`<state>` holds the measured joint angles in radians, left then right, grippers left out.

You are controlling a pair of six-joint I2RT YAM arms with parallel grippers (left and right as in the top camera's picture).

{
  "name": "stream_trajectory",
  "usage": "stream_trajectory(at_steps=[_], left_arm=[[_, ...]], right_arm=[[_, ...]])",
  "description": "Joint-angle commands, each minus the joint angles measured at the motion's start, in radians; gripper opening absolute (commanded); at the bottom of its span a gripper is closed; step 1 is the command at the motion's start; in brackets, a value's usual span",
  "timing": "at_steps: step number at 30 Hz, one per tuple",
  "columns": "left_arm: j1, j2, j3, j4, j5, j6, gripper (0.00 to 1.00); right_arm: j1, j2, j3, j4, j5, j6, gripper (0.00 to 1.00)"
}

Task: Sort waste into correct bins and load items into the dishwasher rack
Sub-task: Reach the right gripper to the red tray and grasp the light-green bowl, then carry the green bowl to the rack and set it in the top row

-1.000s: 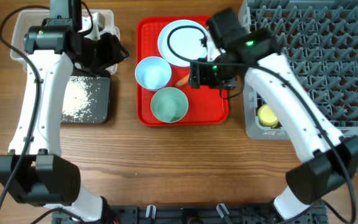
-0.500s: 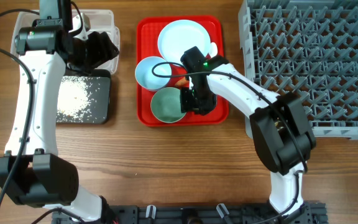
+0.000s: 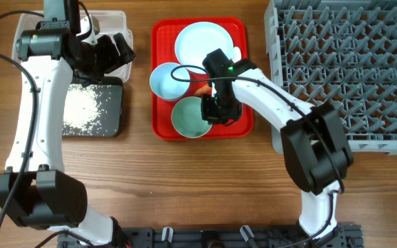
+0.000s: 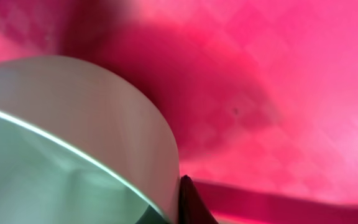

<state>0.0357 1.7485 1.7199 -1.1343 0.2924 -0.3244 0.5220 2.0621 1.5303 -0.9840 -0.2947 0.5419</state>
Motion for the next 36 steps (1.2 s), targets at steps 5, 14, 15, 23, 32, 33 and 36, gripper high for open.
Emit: stream_trajectory(at_steps=[5, 14, 15, 23, 32, 33, 36], left_arm=[[0.001, -0.005, 0.01, 0.0, -0.006, -0.001, 1.0], [0.001, -0.005, 0.01, 0.0, -0.006, -0.001, 1.0], [0.001, -0.005, 0.01, 0.0, -0.006, -0.001, 1.0], [0.001, -0.005, 0.01, 0.0, -0.006, -0.001, 1.0], [0.001, -0.005, 0.01, 0.0, -0.006, -0.001, 1.0], [0.001, -0.005, 0.01, 0.0, -0.006, -0.001, 1.0], [0.001, -0.005, 0.01, 0.0, -0.006, -0.001, 1.0]], right_arm=[[-0.107, -0.338, 0.133, -0.051, 0.179, -0.019, 0.04], [-0.254, -0.475, 0.132, 0.034, 1.009, -0.036, 0.04], [-0.254, -0.467, 0.132, 0.06, 1.051, -0.063, 0.04], [-0.254, -0.269, 0.132, 0.623, 1.535, -0.755, 0.04], [-0.254, -0.029, 0.132, 1.32, 1.652, -1.448, 0.04], [-0.254, -0.013, 0.132, 1.321, 1.649, -1.456, 0.04], [-0.254, 0.044, 0.13, 1.307, 1.654, -1.456, 0.04]])
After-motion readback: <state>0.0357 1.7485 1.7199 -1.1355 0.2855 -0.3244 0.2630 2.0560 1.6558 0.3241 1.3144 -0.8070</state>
